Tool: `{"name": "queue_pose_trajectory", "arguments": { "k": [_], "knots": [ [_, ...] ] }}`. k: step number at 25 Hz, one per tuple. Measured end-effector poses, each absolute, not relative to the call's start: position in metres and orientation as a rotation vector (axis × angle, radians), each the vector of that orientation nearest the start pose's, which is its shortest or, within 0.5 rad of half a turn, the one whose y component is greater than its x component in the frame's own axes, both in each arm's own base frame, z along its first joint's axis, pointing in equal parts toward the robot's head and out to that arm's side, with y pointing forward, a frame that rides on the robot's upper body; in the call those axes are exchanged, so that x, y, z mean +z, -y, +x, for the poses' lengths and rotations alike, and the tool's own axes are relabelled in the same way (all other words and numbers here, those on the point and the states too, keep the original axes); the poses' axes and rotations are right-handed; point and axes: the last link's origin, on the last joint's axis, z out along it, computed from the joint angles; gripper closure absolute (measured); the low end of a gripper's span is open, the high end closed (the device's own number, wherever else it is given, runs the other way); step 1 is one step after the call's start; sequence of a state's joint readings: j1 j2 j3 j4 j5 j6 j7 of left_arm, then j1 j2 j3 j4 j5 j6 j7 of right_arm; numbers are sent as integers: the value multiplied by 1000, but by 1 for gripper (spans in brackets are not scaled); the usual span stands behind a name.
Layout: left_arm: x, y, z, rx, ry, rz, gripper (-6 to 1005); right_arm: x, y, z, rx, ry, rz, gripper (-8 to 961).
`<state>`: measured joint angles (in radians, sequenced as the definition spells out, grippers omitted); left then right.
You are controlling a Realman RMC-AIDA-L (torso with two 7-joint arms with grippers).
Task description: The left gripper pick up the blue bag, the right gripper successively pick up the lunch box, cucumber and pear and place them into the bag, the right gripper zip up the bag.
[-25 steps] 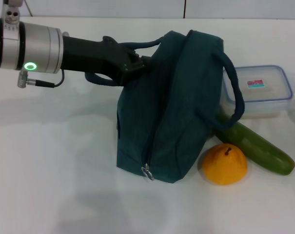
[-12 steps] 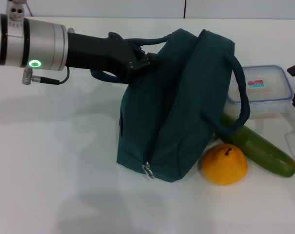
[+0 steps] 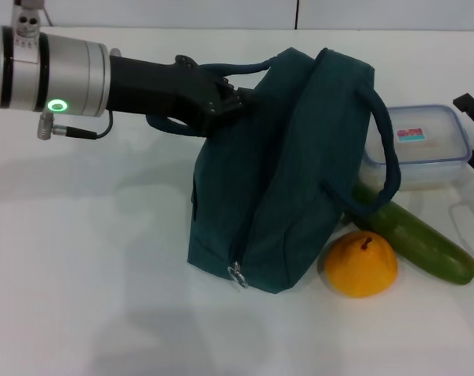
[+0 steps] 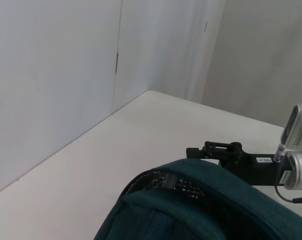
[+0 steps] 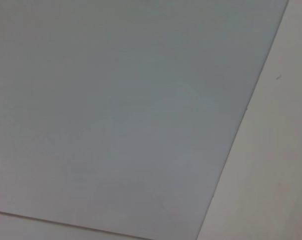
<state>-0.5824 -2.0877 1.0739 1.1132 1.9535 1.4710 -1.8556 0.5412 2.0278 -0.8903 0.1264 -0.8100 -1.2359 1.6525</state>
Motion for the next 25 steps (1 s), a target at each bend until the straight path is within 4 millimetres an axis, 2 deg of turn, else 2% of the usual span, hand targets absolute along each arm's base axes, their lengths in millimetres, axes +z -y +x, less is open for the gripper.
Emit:
{"name": "queue_pose_trajectory", "arguments": {
  "k": [24,25],
  "knots": [
    [14,-368,-159,-469,461,-2847,953,-22,-330,332,1490,-1820,-1282,202],
    [14,-368,-159,-468,460,-2847,953,-23,-330,333,1485,-1824,-1278,301]
  ]
}}
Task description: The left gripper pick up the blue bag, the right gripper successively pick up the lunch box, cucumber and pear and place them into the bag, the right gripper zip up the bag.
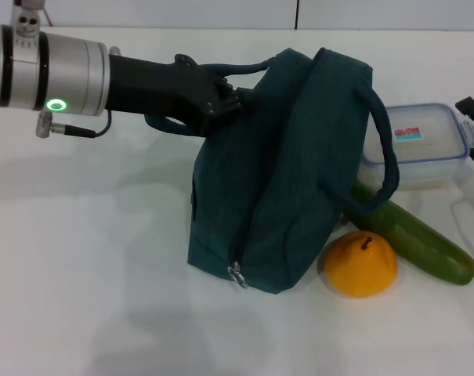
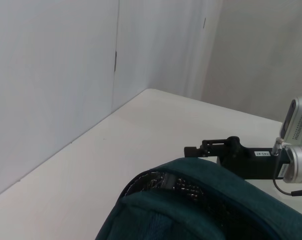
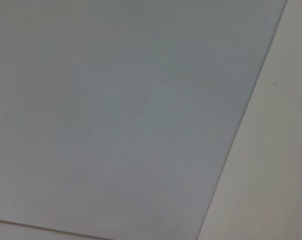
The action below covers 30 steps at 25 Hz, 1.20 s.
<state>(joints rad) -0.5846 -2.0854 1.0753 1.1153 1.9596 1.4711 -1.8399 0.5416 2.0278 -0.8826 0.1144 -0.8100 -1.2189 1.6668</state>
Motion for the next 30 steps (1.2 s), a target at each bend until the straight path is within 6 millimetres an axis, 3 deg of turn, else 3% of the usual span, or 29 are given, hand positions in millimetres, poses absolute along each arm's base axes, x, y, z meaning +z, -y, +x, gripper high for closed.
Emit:
{"name": "queue_pose_trajectory", "arguments": {
  "k": [1,12,20,30],
  "knots": [
    [14,-368,-159,-467,455,-2846,953,-23,-329,333,1483,-1825,-1278,400],
    [14,-368,-158,-463,433,-2851,953,-28,-330,332,1450,-1845,-1294,797],
    [13,-368,-156,-457,411,-2859,954,-27,-332,329,1449,-1802,-1337,836],
    [15,-369,-155,-496,401,-2841,955,-6,-337,317,1431,-1478,-1571,855]
  ]
}}
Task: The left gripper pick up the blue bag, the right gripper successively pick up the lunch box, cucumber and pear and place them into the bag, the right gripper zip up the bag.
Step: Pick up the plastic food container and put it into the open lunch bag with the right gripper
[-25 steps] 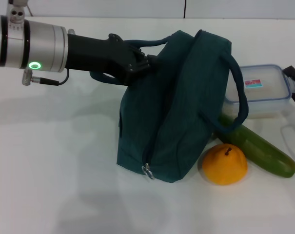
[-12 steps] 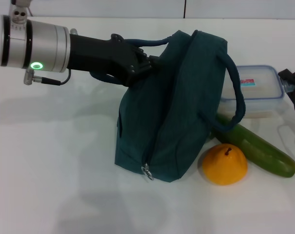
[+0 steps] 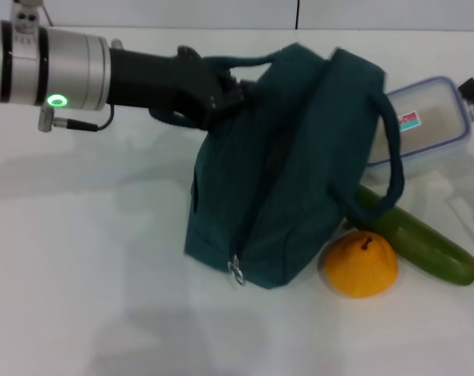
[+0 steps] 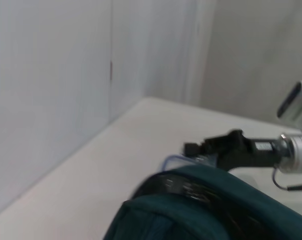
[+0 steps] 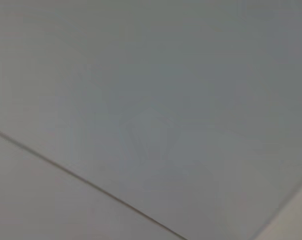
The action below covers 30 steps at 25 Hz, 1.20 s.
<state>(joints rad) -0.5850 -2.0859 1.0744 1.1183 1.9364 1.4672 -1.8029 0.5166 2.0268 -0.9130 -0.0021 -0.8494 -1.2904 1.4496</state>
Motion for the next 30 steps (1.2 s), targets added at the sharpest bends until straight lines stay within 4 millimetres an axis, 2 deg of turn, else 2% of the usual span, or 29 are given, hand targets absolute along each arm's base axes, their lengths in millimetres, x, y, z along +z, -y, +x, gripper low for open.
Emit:
{"name": "queue_pose_trajectory", "arguments": {
  "k": [6,13,19,24,28,30],
  "knots": [
    [27,-373,-152,-585,409,-2784,955,11,-332,310,1436,-1250,-1702,856],
    [30,-373,-151,-599,404,-2775,955,24,-327,309,1423,-1118,-1769,856],
    [29,-373,-151,-593,413,-2775,955,43,-321,298,1535,-997,-1798,857],
    [28,-372,-151,-588,411,-2782,955,65,-324,282,1649,-901,-1811,857],
    [28,-372,-150,-583,404,-2785,955,78,-340,253,1752,-825,-1874,857],
    [28,-372,-150,-582,404,-2786,955,82,-352,232,1812,-792,-1929,857]
  ]
}}
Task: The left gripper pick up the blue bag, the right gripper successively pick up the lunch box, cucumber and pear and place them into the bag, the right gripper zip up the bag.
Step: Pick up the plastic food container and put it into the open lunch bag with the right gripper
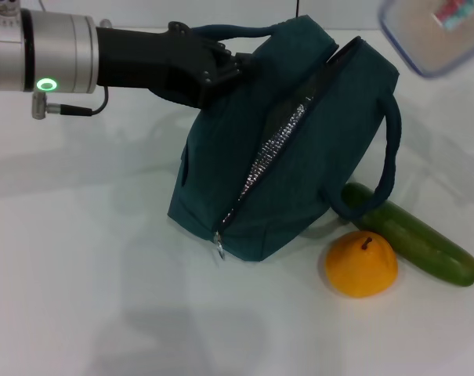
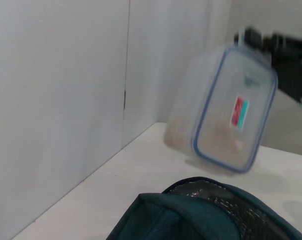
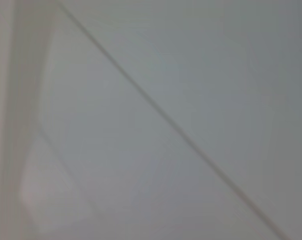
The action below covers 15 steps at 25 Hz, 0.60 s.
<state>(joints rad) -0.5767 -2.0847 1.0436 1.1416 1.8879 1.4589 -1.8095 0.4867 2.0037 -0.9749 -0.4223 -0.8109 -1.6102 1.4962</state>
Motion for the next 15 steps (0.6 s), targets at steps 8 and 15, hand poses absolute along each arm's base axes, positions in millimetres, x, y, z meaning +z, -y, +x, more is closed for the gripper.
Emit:
{"name": "queue_pose_trajectory", "arguments": {
  "k": [8,15],
  "knots": [
    [24,-371,-148,-571,395,-2804,955,72,-384,167,1888,-762,-2132,847],
    [25,-372,-147,-580,394,-2795,955,43,-384,161,1776,-820,-2234,828]
  ]
}}
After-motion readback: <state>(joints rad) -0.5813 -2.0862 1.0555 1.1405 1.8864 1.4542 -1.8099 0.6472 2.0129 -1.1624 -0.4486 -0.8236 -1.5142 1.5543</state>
